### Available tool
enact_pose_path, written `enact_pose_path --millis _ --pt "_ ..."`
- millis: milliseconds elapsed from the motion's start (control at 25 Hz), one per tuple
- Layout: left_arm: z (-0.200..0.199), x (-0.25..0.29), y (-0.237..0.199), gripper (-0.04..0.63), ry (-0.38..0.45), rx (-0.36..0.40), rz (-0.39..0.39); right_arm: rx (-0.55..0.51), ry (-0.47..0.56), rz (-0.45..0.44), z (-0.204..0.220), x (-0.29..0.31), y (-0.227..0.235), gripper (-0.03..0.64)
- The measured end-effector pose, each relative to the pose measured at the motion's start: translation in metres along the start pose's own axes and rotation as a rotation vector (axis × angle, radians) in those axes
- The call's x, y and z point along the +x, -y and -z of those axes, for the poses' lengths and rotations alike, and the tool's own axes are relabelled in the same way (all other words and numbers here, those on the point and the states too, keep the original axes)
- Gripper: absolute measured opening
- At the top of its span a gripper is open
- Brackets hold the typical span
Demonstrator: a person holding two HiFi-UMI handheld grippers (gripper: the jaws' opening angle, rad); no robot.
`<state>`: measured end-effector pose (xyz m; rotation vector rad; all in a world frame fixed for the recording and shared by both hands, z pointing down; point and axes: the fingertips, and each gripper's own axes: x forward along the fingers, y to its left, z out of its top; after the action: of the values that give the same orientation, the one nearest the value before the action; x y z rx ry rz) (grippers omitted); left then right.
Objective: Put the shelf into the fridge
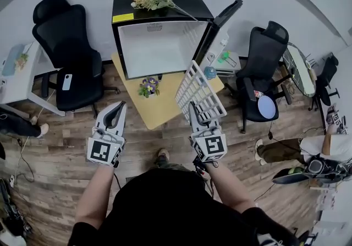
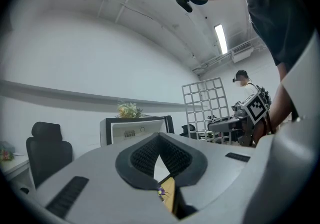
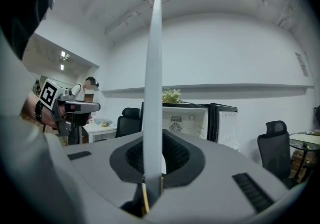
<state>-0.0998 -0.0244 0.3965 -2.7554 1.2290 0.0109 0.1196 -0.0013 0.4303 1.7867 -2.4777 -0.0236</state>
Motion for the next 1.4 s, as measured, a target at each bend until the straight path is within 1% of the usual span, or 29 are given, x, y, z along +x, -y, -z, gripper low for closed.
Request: enact_pose_path --millis 440,640,1040,1160,1400 --pt "0.003 0.035 0.002 0.018 -0.006 0.027 -0.053 0.016 0.011 -0.066 0.011 0.03 0.033 0.043" --pt "0.003 0.05 0.009 0.018 -0.011 0.038 -0.069 0.015 0.022 -0.104 0.015 0.039 0.044 0.043" --pt "0.007 0.058 0.013 0.018 -0.029 0.046 -0.086 0.029 0.035 -0.156 0.019 0.052 0.043 0.043" --pt "0.007 0.061 0.012 0.018 -0.028 0.043 -0.083 0.032 0.036 -0.162 0.018 0.054 0.043 0.043" --pt "0.007 0.076 0.014 0.018 -0.028 0.039 -0.054 0.021 0.044 -0.182 0.016 0.062 0.039 0.043"
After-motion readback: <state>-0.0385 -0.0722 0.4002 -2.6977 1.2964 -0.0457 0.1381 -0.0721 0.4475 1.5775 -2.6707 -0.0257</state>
